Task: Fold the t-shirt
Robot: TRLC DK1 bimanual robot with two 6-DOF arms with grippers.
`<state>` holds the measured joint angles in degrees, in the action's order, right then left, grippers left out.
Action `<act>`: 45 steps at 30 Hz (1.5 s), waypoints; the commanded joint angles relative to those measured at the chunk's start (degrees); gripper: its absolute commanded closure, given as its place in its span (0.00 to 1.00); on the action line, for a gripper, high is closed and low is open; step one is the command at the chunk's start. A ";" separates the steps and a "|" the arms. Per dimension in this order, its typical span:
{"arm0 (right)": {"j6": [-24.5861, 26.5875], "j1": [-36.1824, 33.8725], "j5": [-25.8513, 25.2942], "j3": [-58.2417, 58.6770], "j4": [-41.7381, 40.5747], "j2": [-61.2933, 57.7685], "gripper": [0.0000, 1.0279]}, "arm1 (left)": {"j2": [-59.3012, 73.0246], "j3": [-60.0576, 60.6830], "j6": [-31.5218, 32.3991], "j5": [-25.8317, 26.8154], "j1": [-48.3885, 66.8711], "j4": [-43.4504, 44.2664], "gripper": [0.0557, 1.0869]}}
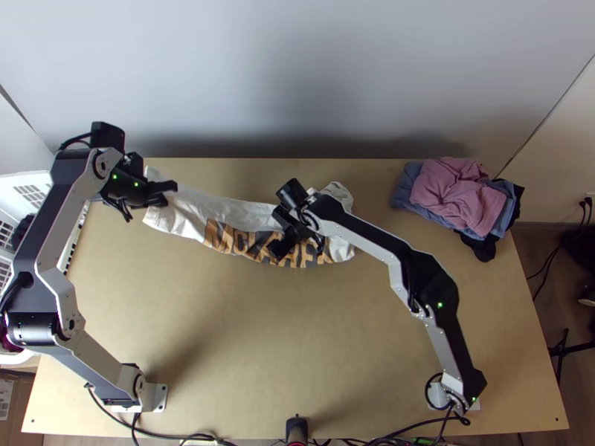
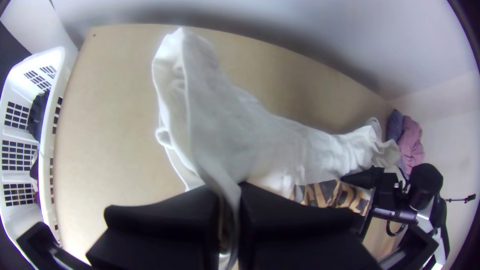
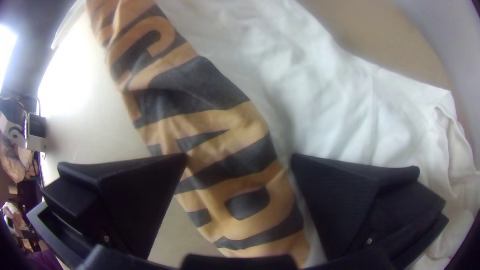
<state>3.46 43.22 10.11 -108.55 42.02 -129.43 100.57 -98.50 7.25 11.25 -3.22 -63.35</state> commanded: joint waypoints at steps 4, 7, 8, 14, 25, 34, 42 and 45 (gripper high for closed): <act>0.58 -0.60 0.17 0.01 -0.45 -4.26 0.05 | -0.03 -5.48 -0.13 2.20 3.84 -0.81 0.97; 0.58 -0.77 0.17 -0.08 -0.71 -4.87 0.05 | -0.29 -6.09 -0.30 2.82 5.33 -1.16 0.97; 0.49 -0.77 0.17 -0.17 -0.71 -4.87 0.05 | -0.29 -6.18 -0.30 2.99 5.86 -1.16 0.97; -0.74 -1.21 0.17 -0.43 -0.10 -0.48 0.05 | -0.20 -6.79 -0.74 4.93 9.73 -1.34 0.97; -0.48 -6.04 0.26 -0.34 5.35 15.17 0.05 | 3.22 -11.01 -0.74 5.98 16.41 -1.77 0.97; 1.81 -10.70 0.26 2.56 13.26 26.68 0.05 | 5.95 -16.64 -0.13 8.00 20.10 -1.77 0.97; 1.37 -17.73 0.26 13.98 13.26 37.40 0.05 | 8.94 -19.80 0.31 9.85 24.23 -1.16 0.97; 1.28 -19.14 0.26 17.67 13.26 40.92 0.05 | 10.43 -21.12 1.46 10.64 25.90 -0.10 0.97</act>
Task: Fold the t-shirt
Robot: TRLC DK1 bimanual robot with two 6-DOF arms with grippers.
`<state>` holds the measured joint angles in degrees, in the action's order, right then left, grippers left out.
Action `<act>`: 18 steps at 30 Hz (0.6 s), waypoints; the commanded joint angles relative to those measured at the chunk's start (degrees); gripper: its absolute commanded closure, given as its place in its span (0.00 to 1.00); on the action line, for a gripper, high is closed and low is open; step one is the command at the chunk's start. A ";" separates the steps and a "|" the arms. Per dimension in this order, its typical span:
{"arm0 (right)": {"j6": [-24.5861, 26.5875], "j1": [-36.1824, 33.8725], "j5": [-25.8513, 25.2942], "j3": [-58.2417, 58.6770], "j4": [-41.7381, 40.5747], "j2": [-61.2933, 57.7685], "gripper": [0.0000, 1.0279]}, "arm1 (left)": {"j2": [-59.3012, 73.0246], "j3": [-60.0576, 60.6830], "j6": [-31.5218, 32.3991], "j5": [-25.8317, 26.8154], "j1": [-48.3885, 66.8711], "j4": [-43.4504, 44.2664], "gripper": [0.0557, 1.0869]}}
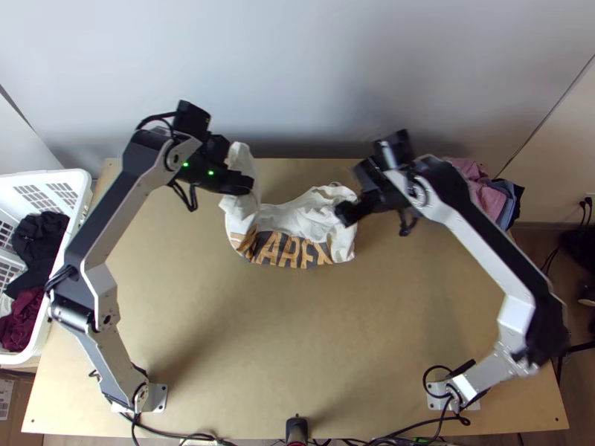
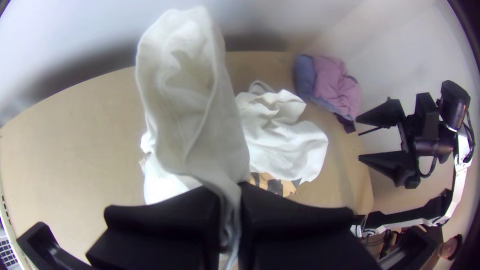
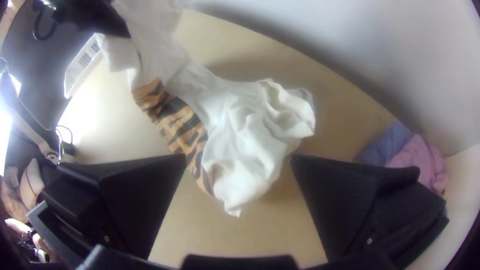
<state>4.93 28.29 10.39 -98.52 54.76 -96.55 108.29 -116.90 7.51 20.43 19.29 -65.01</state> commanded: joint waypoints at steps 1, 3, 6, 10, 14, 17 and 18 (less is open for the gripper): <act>-0.18 -4.56 -0.02 8.70 0.52 9.01 0.05 | 3.16 -3.33 1.37 1.64 4.18 1.73 0.97; -0.09 -5.00 -0.11 10.72 0.96 10.86 0.05 | 4.30 -4.65 1.54 1.90 5.76 2.17 0.97; 0.17 -5.71 -0.20 12.83 1.75 12.97 0.05 | 7.20 -7.55 1.81 1.90 7.61 2.61 0.97; 0.17 -6.67 -0.37 14.41 2.81 14.90 0.05 | 11.07 -11.33 2.42 1.90 9.72 4.11 0.97; 0.17 -7.11 -0.37 16.25 3.16 16.48 0.05 | 12.91 -12.21 3.21 1.90 12.35 6.39 0.97; 0.17 -7.46 -0.37 17.22 3.51 17.28 0.05 | 14.23 -12.30 3.30 1.81 14.46 7.18 0.97; 0.17 -7.64 -0.37 17.48 3.60 17.45 0.05 | 14.76 -12.30 3.30 1.72 14.81 7.53 0.97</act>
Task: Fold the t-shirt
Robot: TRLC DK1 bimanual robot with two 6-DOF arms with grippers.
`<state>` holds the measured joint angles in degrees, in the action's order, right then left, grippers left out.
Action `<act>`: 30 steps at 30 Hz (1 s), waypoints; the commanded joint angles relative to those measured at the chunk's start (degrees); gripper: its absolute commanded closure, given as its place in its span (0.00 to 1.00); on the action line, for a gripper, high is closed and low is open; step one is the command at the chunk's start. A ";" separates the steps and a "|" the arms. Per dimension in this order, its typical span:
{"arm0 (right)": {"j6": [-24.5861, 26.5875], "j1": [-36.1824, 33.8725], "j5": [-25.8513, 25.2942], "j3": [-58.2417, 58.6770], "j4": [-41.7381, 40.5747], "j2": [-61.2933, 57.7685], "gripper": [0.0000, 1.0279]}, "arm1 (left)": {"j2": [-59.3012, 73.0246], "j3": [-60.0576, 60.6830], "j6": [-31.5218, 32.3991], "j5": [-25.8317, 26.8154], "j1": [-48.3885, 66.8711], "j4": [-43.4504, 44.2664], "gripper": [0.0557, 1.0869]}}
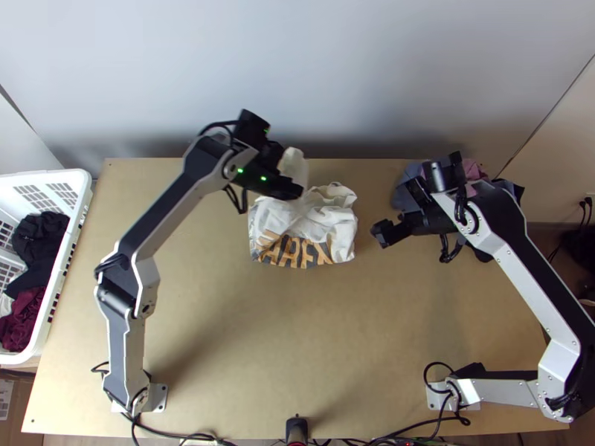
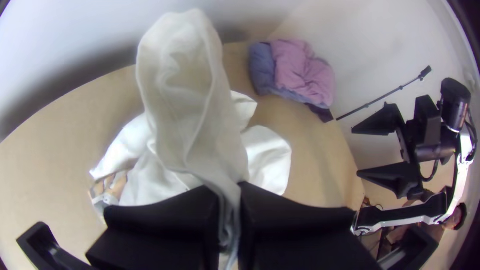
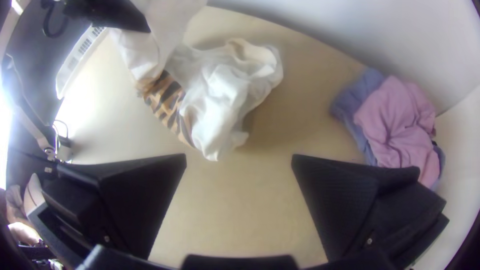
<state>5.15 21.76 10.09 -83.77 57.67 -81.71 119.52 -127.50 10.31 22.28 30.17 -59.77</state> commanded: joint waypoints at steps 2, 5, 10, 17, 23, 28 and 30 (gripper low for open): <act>-0.05 -1.19 -0.07 3.00 0.78 2.87 0.05 | 4.49 -1.78 0.59 -0.13 4.72 2.90 0.97; -0.05 -1.19 -0.16 2.73 0.87 3.05 0.05 | 6.25 -1.78 0.59 -0.13 5.60 3.08 0.97; -0.05 -1.46 -0.24 2.64 1.04 3.40 0.05 | 9.06 -1.70 0.59 -0.22 6.74 3.34 0.97; -0.31 -1.54 -0.24 2.91 1.74 4.19 0.05 | 13.98 -1.78 1.30 -0.13 8.32 3.87 0.95; -0.31 -1.54 -0.16 3.08 2.18 4.98 0.05 | 14.77 -1.26 1.38 -0.22 9.73 2.99 0.24; -0.49 -1.37 -0.16 3.26 2.18 5.07 0.05 | 7.30 -0.20 -0.11 -3.30 10.08 2.90 0.06; -0.75 -1.10 -0.16 3.43 2.18 5.16 0.05 | 2.64 1.82 -0.90 -4.97 9.55 2.73 0.06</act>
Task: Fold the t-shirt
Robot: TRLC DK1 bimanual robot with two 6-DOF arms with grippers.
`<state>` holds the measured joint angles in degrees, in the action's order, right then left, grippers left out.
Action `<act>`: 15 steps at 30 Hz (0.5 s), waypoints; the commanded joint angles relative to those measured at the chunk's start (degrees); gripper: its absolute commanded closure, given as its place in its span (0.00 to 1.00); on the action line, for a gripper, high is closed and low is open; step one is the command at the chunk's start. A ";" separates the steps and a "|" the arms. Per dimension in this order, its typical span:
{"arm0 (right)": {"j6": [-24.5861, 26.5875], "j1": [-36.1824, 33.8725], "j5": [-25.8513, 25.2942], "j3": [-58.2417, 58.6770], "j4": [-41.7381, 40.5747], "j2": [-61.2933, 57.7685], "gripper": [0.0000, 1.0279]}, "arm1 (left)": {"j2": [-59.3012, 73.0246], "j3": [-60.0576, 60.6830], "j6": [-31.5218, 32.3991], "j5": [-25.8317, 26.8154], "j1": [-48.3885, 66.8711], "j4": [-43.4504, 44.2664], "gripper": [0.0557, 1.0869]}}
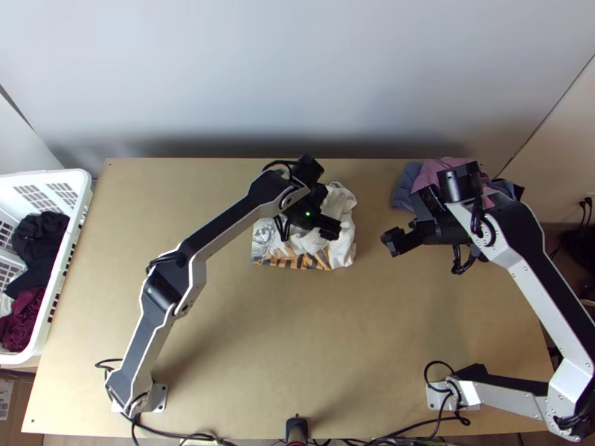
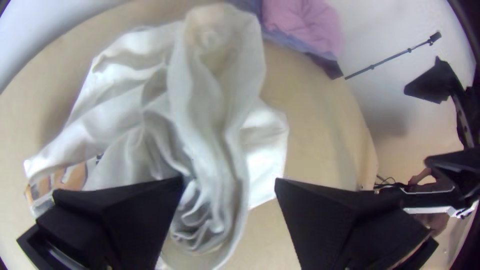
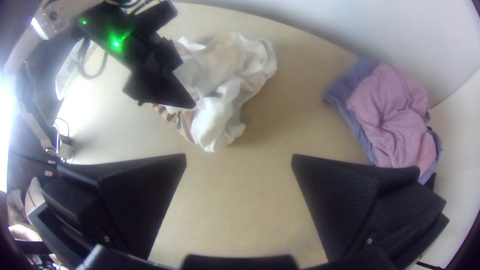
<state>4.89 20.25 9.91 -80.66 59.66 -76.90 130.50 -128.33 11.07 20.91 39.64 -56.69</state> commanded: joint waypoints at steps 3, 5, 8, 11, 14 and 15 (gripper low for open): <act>-0.58 0.93 0.11 0.59 0.02 0.35 0.05 | -15.54 8.27 -2.46 -5.35 -2.11 -0.71 0.06; -0.40 1.99 0.02 0.51 -1.04 0.09 0.05 | -20.02 13.90 -3.16 -5.70 -4.31 -0.71 0.06; -0.23 4.97 0.02 -0.11 -3.14 -1.49 0.05 | -25.38 23.13 -3.60 -6.40 -8.35 -0.71 0.06; 0.04 10.25 0.02 -1.78 -4.81 -5.01 0.05 | -29.60 33.06 -4.30 -7.28 -11.60 1.14 0.06; 0.30 15.26 0.02 -5.65 -6.22 -10.64 0.05 | -32.76 40.62 -4.74 -9.66 -13.18 4.13 0.06; 0.39 16.66 0.02 -7.32 -6.92 -12.74 0.05 | -33.55 42.20 -4.74 -9.92 -13.53 4.74 0.06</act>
<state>4.73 28.42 9.93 -82.50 55.83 -81.23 105.43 -101.75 7.40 13.89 30.70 -55.66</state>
